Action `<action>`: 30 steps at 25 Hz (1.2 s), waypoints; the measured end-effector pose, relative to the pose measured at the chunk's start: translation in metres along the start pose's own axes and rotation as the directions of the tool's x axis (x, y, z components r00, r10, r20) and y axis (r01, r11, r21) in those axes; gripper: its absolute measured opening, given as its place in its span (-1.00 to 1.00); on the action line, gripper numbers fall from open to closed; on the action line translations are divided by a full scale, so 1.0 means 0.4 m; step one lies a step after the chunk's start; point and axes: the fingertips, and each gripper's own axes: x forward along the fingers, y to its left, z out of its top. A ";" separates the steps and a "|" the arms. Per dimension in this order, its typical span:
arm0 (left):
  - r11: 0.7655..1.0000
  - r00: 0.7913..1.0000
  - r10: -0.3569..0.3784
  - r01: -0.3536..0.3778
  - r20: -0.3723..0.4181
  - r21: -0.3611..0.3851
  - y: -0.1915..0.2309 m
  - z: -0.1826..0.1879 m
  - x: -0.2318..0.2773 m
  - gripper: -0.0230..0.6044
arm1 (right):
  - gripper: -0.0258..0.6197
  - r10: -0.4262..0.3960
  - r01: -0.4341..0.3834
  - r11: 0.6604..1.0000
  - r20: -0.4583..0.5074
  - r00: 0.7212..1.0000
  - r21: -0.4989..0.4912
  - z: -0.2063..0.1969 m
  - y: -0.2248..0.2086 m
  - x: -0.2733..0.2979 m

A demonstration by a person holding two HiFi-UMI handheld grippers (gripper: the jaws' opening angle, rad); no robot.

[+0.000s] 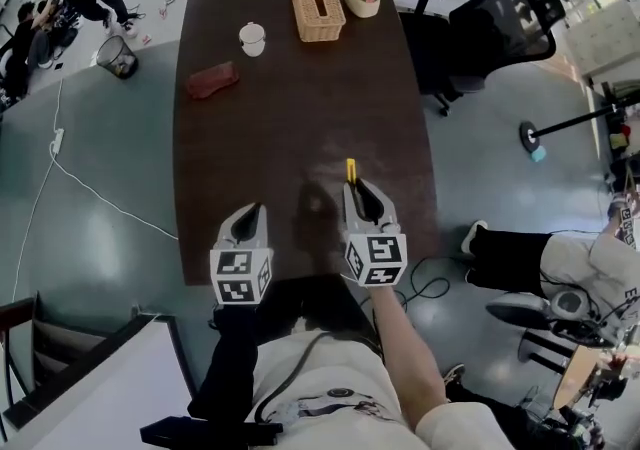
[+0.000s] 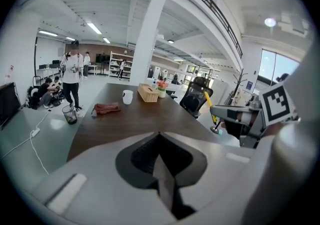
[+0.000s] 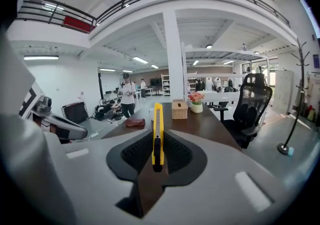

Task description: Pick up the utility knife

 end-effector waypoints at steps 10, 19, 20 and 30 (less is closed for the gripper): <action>0.998 0.990 -0.015 0.005 0.138 0.069 -0.062 0.082 -0.118 -0.93 | -0.73 -0.007 0.013 0.999 0.185 0.983 -0.029 0.138 0.031 -0.183; 0.994 0.971 0.046 -0.067 0.233 0.086 -0.204 0.044 -0.274 -0.93 | -0.73 0.028 -0.015 0.999 0.308 0.951 -0.043 0.144 0.011 -0.424; 0.994 0.969 0.053 -0.075 0.241 0.083 -0.226 0.027 -0.299 -0.93 | -0.73 0.040 -0.025 0.998 0.318 0.947 -0.051 0.139 0.016 -0.459; 0.986 0.946 0.124 -0.152 0.299 0.072 -0.390 -0.082 -0.489 -0.93 | -0.73 0.110 -0.094 0.994 0.359 0.927 -0.061 0.079 0.011 -0.749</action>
